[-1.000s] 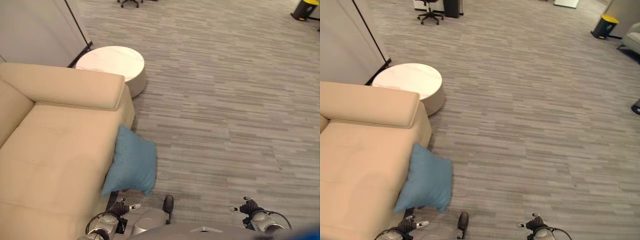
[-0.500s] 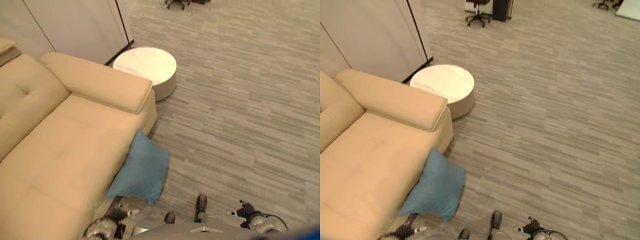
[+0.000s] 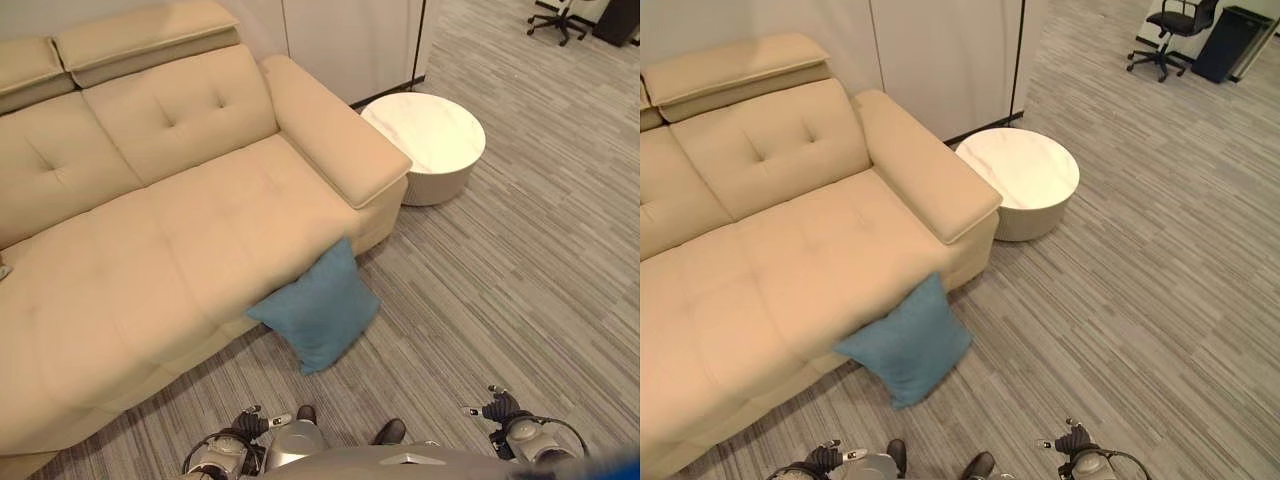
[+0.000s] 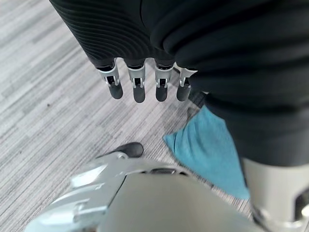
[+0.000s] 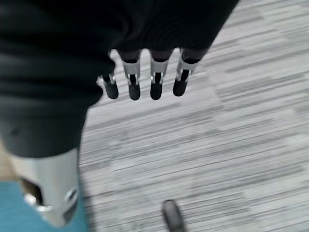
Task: Pick up all the scattered cushions and arrange them neatly on the sofa.
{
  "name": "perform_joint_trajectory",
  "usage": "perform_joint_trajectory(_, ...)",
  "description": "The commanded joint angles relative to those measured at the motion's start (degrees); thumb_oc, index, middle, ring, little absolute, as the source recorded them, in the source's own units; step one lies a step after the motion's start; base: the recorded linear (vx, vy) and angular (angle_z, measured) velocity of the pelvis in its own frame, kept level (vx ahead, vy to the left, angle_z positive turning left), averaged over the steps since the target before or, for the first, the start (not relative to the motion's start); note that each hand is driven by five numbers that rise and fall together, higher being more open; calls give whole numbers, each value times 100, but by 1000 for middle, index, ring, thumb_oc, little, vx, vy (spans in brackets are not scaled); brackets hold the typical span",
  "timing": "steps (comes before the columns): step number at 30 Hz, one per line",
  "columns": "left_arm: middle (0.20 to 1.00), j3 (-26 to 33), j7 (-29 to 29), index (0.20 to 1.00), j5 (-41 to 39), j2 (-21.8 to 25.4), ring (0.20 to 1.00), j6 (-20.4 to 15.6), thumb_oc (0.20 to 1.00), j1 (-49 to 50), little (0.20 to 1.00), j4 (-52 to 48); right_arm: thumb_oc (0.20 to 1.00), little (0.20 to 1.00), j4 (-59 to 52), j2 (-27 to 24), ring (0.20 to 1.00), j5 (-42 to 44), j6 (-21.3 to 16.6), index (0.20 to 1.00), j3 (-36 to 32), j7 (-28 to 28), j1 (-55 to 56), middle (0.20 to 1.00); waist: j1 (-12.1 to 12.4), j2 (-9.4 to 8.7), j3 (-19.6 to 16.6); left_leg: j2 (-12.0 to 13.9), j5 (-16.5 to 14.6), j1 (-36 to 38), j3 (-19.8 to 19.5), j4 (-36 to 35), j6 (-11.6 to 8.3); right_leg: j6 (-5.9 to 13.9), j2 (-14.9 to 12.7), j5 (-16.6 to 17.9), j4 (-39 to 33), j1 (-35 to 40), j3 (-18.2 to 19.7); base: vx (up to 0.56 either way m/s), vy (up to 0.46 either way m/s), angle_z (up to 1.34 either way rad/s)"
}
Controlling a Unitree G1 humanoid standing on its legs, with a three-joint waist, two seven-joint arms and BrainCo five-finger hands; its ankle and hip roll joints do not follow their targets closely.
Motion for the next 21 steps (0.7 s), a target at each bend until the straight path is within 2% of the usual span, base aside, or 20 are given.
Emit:
perform_joint_trajectory(1, 1000, -2, -11, 1000, 125, 131, 1000, -71, 1000, -171, 1000, 16, 1000, 1000, -17, -146, 1000, -149, -44, 1000, 102, -7, -114, 1000, 148, -7, -31, -198, -333, -367, -592, 369, -80, 657, -253, 235, -148, 279, 791, 56, 330, 14)
perform_joint_trajectory(2, 1000, -7, -6, 1000, 140, 167, 1000, -67, 1000, -188, 1000, -1, 1000, 1000, -54, -142, 1000, -158, -38, 1000, 117, -5, -134, 1000, 152, 21, -19, -249, -318, -341, -698, 320, -25, 674, -337, 211, 186, 182, 875, -1, 360, 13)
perform_joint_trajectory(3, 1000, -41, -12, 1000, 133, 230, 1000, -68, 1000, -228, 1000, 0, 1000, 1000, -97, -122, 1000, -143, -35, 1000, 103, 14, -167, 1000, 81, 59, 39, -341, -158, -363, -866, 236, 86, 641, -443, 330, 696, -126, 1118, -10, 206, 51)
perform_joint_trajectory(4, 1000, -57, -11, 1000, 115, 240, 1000, -81, 1000, -236, 1000, 6, 1000, 1000, -94, -118, 1000, -155, -40, 1000, 110, 23, -176, 1000, 37, 76, 53, -371, -156, -344, -945, 223, 101, 647, -436, 368, 773, -248, 1334, 38, 103, 73)
perform_joint_trajectory(5, 1000, -76, -17, 1000, 76, 262, 1000, -108, 1000, -261, 1000, 23, 1000, 1000, -47, -115, 1000, -189, -40, 1000, 155, 32, -205, 1000, 20, 86, 81, -418, -179, -302, -1103, 214, 92, 633, -427, 434, 478, -340, 1593, 108, -28, 101)
perform_joint_trajectory(7, 1000, -67, -9, 1000, 65, 277, 1000, -137, 1000, -289, 1000, 48, 1000, 1000, -42, -106, 1000, -188, -43, 1000, 175, 24, -249, 1000, 4, 82, 93, -412, -235, -271, -1215, 217, 57, 691, -508, 636, 101, -466, 1661, 136, -79, 71)
perform_joint_trajectory(10, 1000, -60, 1, 1000, 79, 286, 1000, -156, 1000, -299, 1000, 118, 1000, 1000, -46, -110, 1000, -288, -1, 1000, 193, 31, -295, 1000, -90, 33, 140, -492, -303, -218, -1564, 304, -6, 862, -573, 977, -383, -681, 2056, 169, -132, 31)
perform_joint_trajectory(12, 1000, -35, 9, 1000, 102, 299, 1000, -172, 1000, -292, 1000, 174, 1000, 1000, -83, -98, 1000, -311, -26, 1000, 220, 32, -310, 1000, -108, 13, 139, -468, -325, -186, -1688, 283, -68, 919, -590, 1062, -499, -674, 2142, 174, -200, 88)
perform_joint_trajectory(13, 1000, -16, 17, 1000, 90, 306, 1000, -178, 1000, -261, 1000, 209, 1000, 1000, -168, -89, 1000, -310, -43, 1000, 238, 50, -317, 1000, -142, -7, 125, -435, -316, -121, -1847, 226, -116, 914, -533, 1049, -436, -770, 2347, 107, -116, 86)
perform_joint_trajectory(15, 1000, -19, 18, 1000, 111, 318, 1000, -186, 1000, -260, 1000, 227, 1000, 1000, -191, -84, 1000, -273, -80, 1000, 228, 52, -307, 1000, -150, -41, 133, -429, -346, -96, -1938, 234, -152, 922, -506, 1003, -489, -686, 2389, 148, -211, 61)
perform_joint_trajectory(18, 1000, -22, 44, 1000, 85, 288, 1000, -183, 1000, -252, 1000, 268, 1000, 1000, -260, -82, 1000, -211, -137, 1000, 281, 57, -333, 1000, -199, -44, 71, -157, -242, -68, -2151, 104, -366, 829, -357, 848, -448, -558, 2295, 184, -347, 65)
perform_joint_trajectory(19, 1000, -33, 48, 1000, 43, 263, 1000, -190, 1000, -267, 1000, 246, 1000, 1000, -273, -96, 1000, -162, -161, 1000, 281, 45, -333, 1000, -235, -11, 52, 34, -125, -103, -2233, 12, -513, 729, -250, 689, -441, -481, 2153, 143, -380, 72)
perform_joint_trajectory(21, 1000, -58, 53, 1000, -18, 234, 1000, -186, 1000, -325, 1000, 216, 1000, 1000, -293, -132, 1000, -83, -179, 1000, 245, 36, -347, 1000, -286, -13, 69, 203, -14, -261, -2229, 70, -649, 634, -131, 555, -505, -368, 1980, 91, -341, 65)
